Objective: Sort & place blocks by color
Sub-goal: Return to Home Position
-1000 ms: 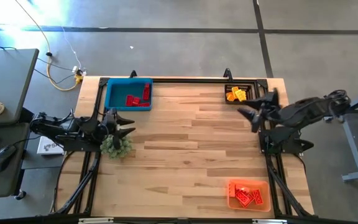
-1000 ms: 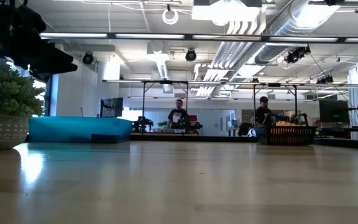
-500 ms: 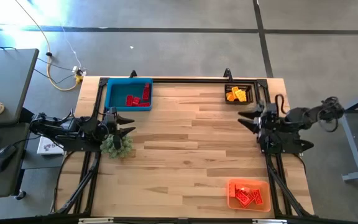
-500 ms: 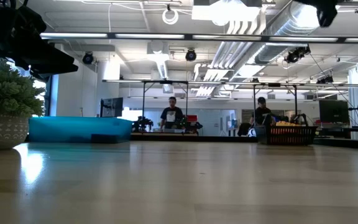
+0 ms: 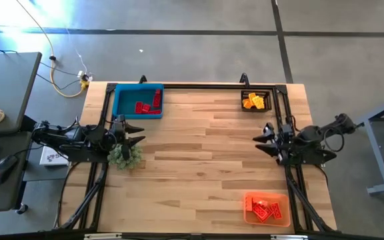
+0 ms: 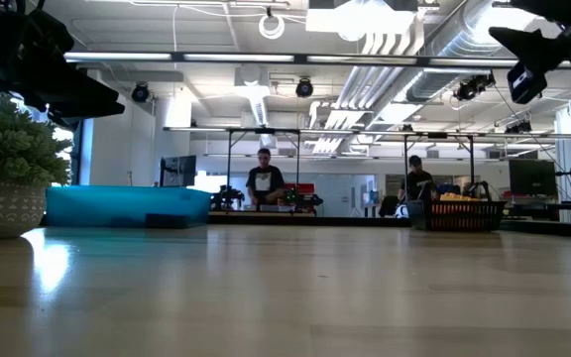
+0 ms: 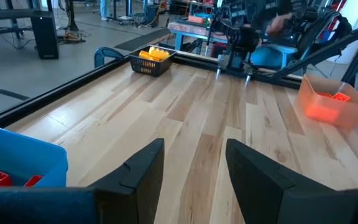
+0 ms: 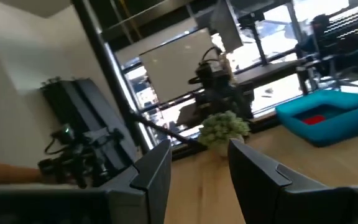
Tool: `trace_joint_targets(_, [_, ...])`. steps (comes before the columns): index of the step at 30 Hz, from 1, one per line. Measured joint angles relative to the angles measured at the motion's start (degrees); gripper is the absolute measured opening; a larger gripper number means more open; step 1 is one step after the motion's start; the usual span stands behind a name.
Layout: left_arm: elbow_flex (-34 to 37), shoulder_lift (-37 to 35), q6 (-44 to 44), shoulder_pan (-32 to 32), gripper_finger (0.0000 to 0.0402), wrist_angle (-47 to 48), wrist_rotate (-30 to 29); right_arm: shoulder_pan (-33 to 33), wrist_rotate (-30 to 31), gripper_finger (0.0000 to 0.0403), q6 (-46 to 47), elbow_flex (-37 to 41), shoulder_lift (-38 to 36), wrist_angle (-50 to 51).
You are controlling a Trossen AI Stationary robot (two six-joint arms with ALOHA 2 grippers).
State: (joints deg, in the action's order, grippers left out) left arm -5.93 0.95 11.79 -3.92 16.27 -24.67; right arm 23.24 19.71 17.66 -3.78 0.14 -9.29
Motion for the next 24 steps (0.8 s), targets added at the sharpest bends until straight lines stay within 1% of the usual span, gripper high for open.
trace_joint_targets(4, [0.0, 0.0, 0.0, 0.0, 0.0161, 0.0, 0.0, 0.0, -3.8, 0.0144, -2.1, 3.1, 0.3, -2.9])
trace_joint_targets(9, [0.0, 0.0, 0.0, 0.0, 0.0161, 0.0, 0.3, 0.0, -5.4, 0.0144, -5.8, 3.2, 0.1, -0.6])
trace_joint_targets(11, [0.0, 0.0, 0.0, 0.0, 0.0161, 0.0, 0.3, 0.0, -5.3, 0.0144, -6.7, 3.2, 0.1, 0.7])
trace_joint_targets(14, [0.0, 0.0, 0.0, 0.0, 0.0161, 0.0, 0.2, 0.0, -2.5, 0.0144, -4.3, 3.2, 0.2, 6.0])
trace_joint_targets(21, [0.0, 0.0, 0.0, 0.0, 0.0161, 0.0, 0.2, -0.1, -1.3, 0.0144, -0.9, 3.2, 1.0, 6.0])
trace_joint_targets(24, [0.0, 0.0, 0.0, 0.0, 0.0161, 0.0, 0.2, -0.1, -1.4, 0.0144, -2.1, 3.2, 1.0, 6.1])
